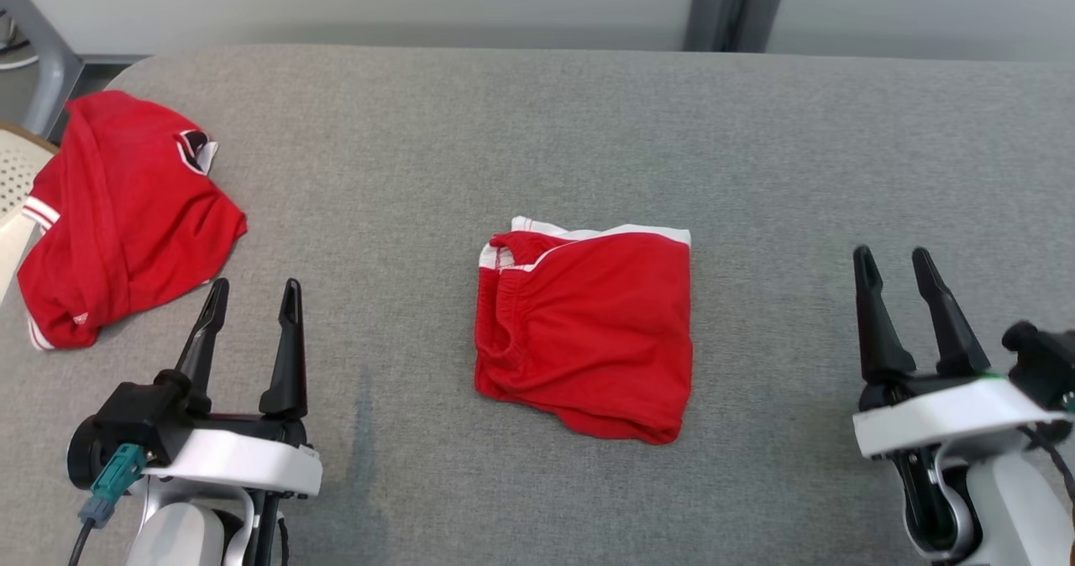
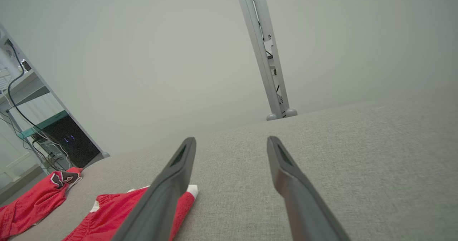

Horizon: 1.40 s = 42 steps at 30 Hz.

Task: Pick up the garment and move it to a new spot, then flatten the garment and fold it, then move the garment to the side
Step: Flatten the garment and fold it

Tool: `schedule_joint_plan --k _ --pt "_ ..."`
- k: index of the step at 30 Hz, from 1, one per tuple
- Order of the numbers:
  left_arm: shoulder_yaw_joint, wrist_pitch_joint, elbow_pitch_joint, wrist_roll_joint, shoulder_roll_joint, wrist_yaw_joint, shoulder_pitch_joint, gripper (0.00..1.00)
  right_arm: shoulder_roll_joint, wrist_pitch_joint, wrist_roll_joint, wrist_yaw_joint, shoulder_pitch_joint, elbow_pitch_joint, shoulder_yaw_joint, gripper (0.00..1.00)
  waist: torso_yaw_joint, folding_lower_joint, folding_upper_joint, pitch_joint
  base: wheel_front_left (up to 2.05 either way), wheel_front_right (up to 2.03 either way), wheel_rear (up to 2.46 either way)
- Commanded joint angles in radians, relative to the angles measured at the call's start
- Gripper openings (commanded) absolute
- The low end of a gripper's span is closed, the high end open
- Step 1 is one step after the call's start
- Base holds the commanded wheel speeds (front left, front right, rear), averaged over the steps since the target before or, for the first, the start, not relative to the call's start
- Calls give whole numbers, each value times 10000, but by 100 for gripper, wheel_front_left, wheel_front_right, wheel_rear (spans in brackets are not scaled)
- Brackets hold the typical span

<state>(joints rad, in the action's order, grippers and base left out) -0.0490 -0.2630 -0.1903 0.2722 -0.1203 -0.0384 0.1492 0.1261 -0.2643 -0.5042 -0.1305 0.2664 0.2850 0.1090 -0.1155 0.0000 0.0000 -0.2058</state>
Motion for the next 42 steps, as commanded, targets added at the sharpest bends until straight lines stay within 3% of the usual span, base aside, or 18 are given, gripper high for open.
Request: schedule_joint_plan --k 1,16,42 --pt "42 32 37 -98 -96 48 -79 100 42 2 163 -4 -206 -90 -90 100 116 0 0 108 0 0 0" --pt "135 300 723 8 -272 463 -1569 100 -10 258 2224 -4 -1736 -1295 -736 100 626 0 0 1193 0 0 0" --pt "-228 942 1749 23 -291 909 -3327 100 96 1227 2926 -4 -3291 -2302 -1099 100 863 0 0 2304 0 0 0"
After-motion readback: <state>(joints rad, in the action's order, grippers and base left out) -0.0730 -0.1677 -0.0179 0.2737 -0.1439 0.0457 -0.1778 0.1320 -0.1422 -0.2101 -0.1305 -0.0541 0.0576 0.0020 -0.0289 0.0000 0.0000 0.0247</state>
